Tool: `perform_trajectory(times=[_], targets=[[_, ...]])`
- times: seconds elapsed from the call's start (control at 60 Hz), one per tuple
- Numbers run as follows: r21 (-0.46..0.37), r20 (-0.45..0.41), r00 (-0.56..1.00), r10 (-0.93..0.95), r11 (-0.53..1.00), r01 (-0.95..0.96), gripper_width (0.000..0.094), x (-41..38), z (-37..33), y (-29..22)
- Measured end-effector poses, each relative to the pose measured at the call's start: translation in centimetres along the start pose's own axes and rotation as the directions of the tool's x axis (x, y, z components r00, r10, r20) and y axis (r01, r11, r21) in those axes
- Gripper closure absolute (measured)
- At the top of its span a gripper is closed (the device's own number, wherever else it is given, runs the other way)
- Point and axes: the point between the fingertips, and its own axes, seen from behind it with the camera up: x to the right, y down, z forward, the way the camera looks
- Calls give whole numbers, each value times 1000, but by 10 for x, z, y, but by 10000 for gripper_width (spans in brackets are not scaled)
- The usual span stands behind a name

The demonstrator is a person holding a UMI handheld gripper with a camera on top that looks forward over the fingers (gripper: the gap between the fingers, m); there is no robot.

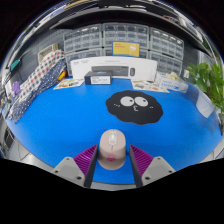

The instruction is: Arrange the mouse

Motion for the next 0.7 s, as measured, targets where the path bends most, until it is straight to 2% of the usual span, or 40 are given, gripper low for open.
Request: perform_trajectory(times=[0.117, 0.183, 0.317, 0.333, 0.483, 0.567, 0.7], targets=[[-6, -8, 1000, 3, 1000, -3, 458, 6, 3, -1], [-2, 5, 1000, -14, 1000, 14, 486, 4, 2, 0], [-19, 44, 998, -34, 999, 35, 610, 4, -1, 2], [-26, 47, 998, -38, 999, 39, 647, 4, -1, 3], [-58, 61, 997, -49, 997, 53, 646, -2, -7, 0], [-17, 91, 995, -32, 999, 34, 644, -13, -26, -29], [103, 105, 994, -27, 995, 17, 643, -19, -48, -116]])
